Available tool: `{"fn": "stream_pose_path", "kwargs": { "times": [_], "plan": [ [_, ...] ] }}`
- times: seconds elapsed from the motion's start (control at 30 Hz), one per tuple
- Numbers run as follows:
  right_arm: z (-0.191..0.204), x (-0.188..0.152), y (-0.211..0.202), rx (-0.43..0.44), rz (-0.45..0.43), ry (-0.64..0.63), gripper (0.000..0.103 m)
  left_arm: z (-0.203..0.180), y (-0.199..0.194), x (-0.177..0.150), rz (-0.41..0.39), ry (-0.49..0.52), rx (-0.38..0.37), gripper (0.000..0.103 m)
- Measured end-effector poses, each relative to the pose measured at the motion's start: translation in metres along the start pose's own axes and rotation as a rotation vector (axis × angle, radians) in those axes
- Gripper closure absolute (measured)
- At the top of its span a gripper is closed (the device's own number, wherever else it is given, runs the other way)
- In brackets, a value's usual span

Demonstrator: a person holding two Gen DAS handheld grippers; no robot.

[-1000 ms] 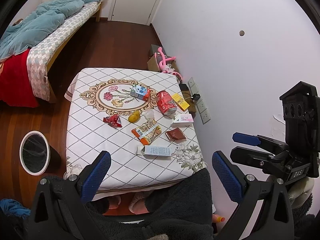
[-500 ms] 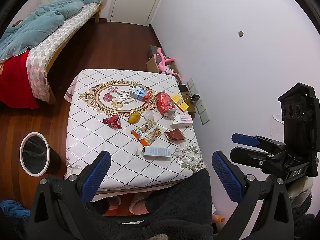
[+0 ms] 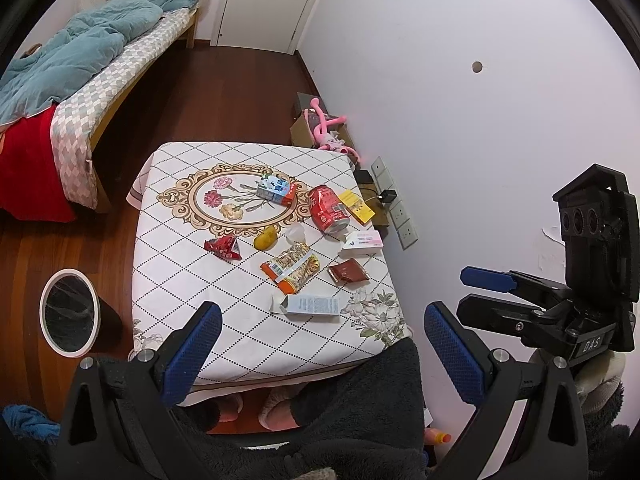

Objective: Collect trash

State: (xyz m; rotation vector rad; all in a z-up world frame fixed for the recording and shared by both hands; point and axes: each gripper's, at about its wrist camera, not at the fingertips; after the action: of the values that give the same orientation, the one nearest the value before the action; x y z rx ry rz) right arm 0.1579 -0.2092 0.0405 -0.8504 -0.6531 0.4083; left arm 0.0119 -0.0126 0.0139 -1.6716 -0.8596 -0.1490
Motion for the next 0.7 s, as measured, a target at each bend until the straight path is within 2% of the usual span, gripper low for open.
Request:
{"fn": "stream_pose_path", "kwargs": {
  "times": [0.7],
  "plan": [
    [-0.0024, 0.0004, 0.0039, 0.013, 0.009, 0.008, 0.000, 0.0034, 0.0037, -0.0022, 0.006, -0.009, -0.005, 0.000]
  ]
}}
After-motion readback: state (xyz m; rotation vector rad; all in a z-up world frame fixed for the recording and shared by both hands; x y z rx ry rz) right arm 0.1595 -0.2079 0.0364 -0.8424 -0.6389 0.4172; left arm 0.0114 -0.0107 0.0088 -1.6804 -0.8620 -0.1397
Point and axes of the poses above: each gripper's, at about its wrist camera, not at the fingertips, and y roughly the way its jaws point, z to its left, x to its top, and after that the axes turned 7 degrees about y, right-handed
